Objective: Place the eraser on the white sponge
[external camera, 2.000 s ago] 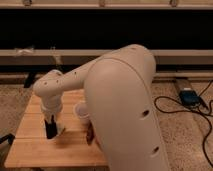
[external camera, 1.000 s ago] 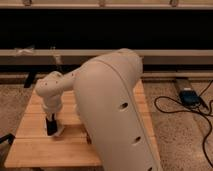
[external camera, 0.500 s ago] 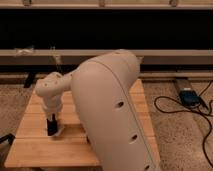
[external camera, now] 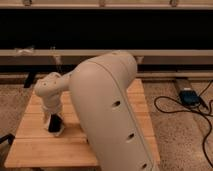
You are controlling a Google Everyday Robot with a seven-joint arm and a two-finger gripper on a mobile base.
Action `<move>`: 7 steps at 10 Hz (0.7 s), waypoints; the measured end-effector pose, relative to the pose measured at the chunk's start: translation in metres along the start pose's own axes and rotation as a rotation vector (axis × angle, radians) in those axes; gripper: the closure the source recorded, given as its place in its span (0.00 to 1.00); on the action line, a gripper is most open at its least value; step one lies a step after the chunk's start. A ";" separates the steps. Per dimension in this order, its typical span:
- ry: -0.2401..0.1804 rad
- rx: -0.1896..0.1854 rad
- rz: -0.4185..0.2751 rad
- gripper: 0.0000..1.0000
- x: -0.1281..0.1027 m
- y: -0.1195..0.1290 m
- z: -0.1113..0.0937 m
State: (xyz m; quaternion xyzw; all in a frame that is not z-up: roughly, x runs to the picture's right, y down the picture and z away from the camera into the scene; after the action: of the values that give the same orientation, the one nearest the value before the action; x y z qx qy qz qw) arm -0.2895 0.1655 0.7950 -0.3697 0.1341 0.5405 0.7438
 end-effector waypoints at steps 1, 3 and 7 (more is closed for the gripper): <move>-0.004 0.010 -0.014 0.38 0.000 0.001 -0.001; -0.035 0.026 -0.054 0.38 -0.002 0.003 -0.016; -0.080 0.038 -0.098 0.38 -0.007 0.000 -0.036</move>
State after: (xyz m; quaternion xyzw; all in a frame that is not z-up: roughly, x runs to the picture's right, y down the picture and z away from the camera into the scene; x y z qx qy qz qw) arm -0.2854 0.1357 0.7740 -0.3395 0.0963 0.5151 0.7811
